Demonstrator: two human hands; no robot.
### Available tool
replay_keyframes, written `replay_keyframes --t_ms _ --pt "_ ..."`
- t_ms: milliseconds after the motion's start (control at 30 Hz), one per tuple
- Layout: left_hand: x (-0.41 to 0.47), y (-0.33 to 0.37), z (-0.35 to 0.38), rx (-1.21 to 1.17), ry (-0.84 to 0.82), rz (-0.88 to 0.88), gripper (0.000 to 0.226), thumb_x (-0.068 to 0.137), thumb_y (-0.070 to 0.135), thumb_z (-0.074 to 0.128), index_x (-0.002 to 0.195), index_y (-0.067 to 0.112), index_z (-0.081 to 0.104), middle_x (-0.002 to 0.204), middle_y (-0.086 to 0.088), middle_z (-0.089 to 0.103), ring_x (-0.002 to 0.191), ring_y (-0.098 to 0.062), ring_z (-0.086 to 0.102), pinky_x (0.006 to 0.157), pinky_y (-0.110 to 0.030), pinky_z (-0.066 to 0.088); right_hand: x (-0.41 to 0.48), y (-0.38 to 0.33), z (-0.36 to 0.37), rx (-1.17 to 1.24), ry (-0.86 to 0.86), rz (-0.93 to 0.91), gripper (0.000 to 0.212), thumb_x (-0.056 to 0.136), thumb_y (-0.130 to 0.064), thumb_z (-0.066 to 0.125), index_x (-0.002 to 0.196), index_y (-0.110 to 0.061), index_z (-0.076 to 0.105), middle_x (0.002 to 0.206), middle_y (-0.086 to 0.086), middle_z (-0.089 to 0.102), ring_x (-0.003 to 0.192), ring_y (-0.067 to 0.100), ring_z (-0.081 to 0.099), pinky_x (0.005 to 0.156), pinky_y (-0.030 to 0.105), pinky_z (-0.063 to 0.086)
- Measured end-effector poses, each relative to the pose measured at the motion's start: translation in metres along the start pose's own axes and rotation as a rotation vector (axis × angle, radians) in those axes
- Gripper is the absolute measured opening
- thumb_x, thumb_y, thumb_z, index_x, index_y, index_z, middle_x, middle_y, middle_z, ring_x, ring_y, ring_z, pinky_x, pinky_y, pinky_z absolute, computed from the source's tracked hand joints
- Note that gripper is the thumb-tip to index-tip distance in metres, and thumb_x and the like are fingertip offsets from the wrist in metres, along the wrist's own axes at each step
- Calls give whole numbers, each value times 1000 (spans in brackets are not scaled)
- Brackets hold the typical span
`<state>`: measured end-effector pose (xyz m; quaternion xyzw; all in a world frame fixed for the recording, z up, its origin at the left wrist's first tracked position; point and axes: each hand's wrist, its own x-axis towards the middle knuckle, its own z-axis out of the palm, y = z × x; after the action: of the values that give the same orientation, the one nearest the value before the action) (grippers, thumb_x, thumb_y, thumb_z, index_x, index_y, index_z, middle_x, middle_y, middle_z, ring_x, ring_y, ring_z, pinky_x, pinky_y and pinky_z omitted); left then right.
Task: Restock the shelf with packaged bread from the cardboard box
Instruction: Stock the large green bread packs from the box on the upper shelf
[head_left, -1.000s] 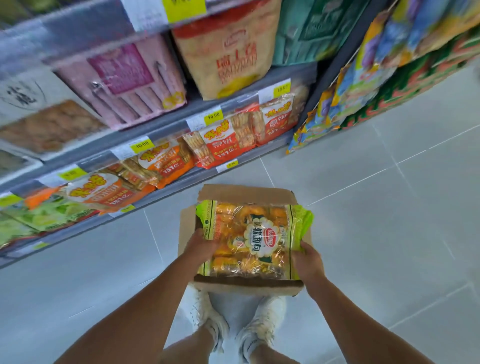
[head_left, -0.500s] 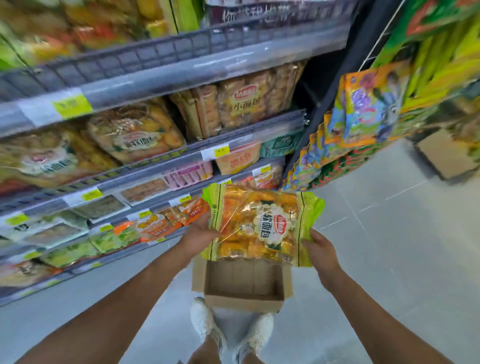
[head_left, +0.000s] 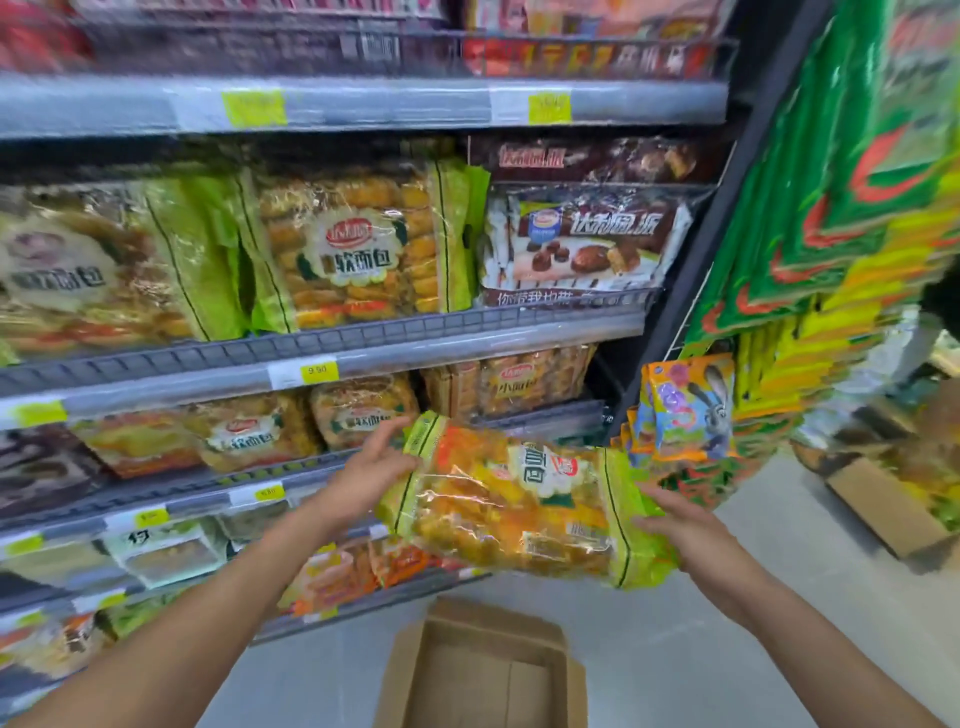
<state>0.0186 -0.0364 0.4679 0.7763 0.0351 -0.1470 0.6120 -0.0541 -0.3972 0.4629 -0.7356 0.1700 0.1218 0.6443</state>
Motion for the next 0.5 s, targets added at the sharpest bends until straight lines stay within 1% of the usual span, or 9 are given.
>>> replay_keyframes --t_ms 67,133,200,233,300,333,400,433,500 --pt "-13 19 -14 9 -42 75 58 98 23 61 147 41 36 135 8 50 126 -16 50 105 -32 34 -6 -16 -6 42 -43 -11 56 74 -29 82 124 -46 64 145 -8 51 132 23 51 106 56 44" --pt "-26 39 -30 -50 -106 88 44 104 29 49 147 36 44 151 7 44 137 -19 43 112 -42 34 -7 -30 -12 150 -102 -21 51 86 -6 69 123 -41 66 140 -1 58 123 29 60 98 60 49" --pt "-33 50 -49 -148 -141 52 44 100 25 39 140 25 57 147 -6 54 134 -34 51 110 -58 40 -11 -51 -16 251 -176 9 46 89 5 57 125 -23 67 124 11 69 104 32 70 91 55 55" --pt "-38 56 -57 -164 -167 52 46 99 16 35 138 20 59 145 -10 56 133 -38 51 108 -60 42 -15 -63 -17 297 -221 27 41 90 5 54 123 -14 67 118 16 72 96 32 73 85 51 58" --pt "-48 68 -64 -80 -184 117 40 102 -1 43 132 16 63 138 -9 62 130 -33 55 101 -52 51 -18 -83 -20 364 -245 52 35 89 0 57 122 -7 68 120 20 70 99 32 72 80 46 61" --pt "-54 74 -63 17 -187 180 37 96 -7 56 125 14 66 125 -4 70 120 -25 63 94 -42 56 -16 -91 -21 381 -239 55 38 85 -4 63 123 -5 68 124 22 67 105 34 69 85 49 59" --pt "-62 81 -58 144 -181 268 34 86 -7 71 112 14 66 100 5 78 95 -10 71 83 -29 58 -14 -105 -20 424 -256 54 63 61 -9 88 121 -5 70 125 24 66 106 36 66 93 56 52" --pt "-64 83 -56 209 -176 301 32 85 -2 76 109 18 67 99 6 78 91 -7 71 84 -30 58 -11 -109 -21 473 -268 79 81 41 -7 97 118 -3 71 119 24 68 99 35 70 88 56 55" --pt "-66 85 -51 260 -116 334 27 80 16 84 101 29 72 98 1 78 87 -8 71 81 -32 56 -5 -117 -22 615 -285 130 100 13 4 99 109 6 70 107 24 72 83 32 75 69 47 62"
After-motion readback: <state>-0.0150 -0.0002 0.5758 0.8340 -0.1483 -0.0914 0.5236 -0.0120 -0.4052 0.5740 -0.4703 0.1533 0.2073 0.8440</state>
